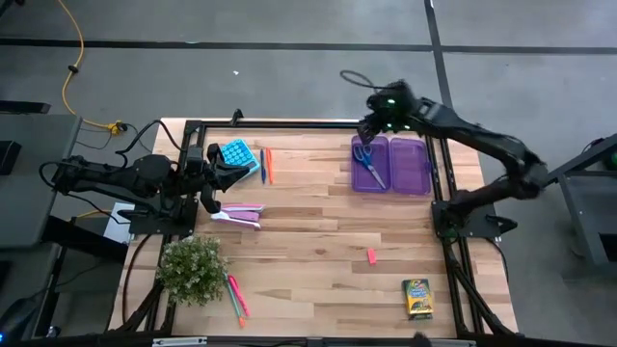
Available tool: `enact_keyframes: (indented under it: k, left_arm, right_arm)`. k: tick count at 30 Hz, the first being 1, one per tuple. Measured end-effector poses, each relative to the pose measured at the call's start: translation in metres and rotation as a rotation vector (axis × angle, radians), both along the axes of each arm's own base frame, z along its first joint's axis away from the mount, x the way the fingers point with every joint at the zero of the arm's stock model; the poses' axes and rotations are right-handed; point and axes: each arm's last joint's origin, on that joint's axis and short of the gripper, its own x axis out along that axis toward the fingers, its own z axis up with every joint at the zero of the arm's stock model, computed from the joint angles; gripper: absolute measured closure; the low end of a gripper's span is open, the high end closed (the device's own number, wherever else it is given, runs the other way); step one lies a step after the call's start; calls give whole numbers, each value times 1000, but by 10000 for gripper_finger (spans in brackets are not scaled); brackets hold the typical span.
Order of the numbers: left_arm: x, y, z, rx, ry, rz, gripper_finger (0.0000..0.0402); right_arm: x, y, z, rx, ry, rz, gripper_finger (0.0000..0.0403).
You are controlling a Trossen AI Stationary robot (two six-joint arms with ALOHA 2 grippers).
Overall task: Pack school essentials
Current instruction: Put the yellow crayon box into the violet supply box
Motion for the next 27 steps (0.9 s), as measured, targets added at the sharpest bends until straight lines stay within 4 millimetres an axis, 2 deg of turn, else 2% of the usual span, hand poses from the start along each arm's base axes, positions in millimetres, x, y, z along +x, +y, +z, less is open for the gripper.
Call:
enact_keyframes:
  k: [2, 5, 9, 14, 18, 20, 21, 24, 27]
  left_arm:
    - [0, 0, 0, 0, 0, 0, 401]
    - [0, 0, 0, -1, 0, 0, 401]
    - [0, 0, 0, 0, 0, 0, 401]
    - [0, 0, 0, 0, 0, 0, 401]
    - [0, 0, 0, -1, 0, 5, 401]
    - [0, 0, 0, -2, -1, 5, 401]
    - [0, 0, 0, -2, -1, 6, 401]
    - [0, 0, 0, -1, -1, 8, 401]
    - [0, 0, 0, 8, 3, 9, 401]
  right_arm:
    - [-3, 25, 27, -48, -143, 91, 288]
    - [-6, 63, 55, -126, -282, 244, 288]
    - [-1, 103, 67, -204, -331, 373, 288]
    - [18, 134, 57, -197, -301, 463, 288]
    - [30, 151, 20, -174, -396, 509, 289]
    - [27, 155, -3, -126, -456, 494, 289]
    - [23, 155, -8, -112, -490, 487, 289]
    - [9, 155, -8, -92, -597, 462, 289]
    - [-1, 156, -10, -91, -633, 460, 289]
